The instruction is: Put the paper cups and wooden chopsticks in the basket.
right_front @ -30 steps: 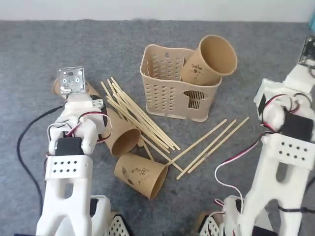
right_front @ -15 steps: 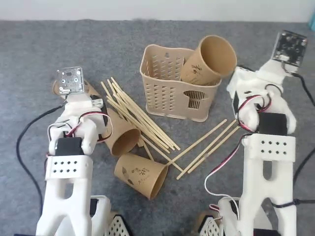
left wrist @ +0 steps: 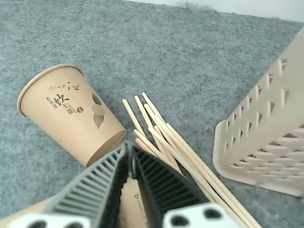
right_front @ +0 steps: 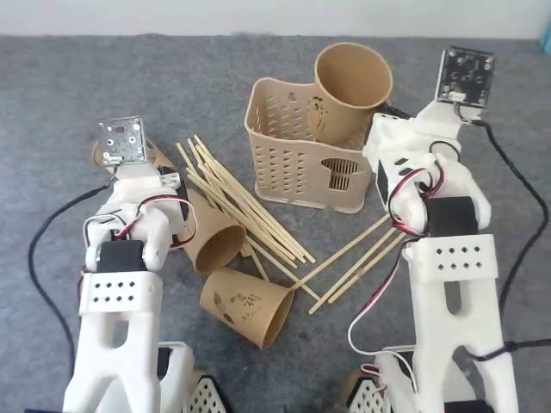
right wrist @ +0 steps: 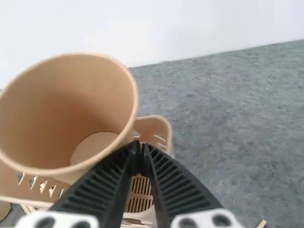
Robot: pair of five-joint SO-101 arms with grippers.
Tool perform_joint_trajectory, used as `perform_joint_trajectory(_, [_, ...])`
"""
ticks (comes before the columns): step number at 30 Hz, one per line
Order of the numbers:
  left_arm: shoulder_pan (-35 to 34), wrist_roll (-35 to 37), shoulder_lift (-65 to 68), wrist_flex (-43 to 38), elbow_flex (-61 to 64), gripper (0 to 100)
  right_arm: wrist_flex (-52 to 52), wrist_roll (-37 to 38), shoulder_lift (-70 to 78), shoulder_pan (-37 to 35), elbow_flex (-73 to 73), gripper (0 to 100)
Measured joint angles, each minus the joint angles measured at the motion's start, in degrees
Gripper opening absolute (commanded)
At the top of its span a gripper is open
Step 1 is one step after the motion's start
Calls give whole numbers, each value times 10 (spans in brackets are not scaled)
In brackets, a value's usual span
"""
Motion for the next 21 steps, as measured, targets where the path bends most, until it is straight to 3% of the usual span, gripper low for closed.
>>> perform_joint_trajectory(6, [0, 0, 0, 0, 0, 11, 0, -5, 0, 18, 0, 11])
perform_joint_trajectory(12, [0, 0, 0, 0, 0, 11, 33, -78, -27, 77, -8, 99])
perform_joint_trajectory(21, [0, 0, 0, 0, 0, 11, 92, -132, -32, 90, -75, 106])
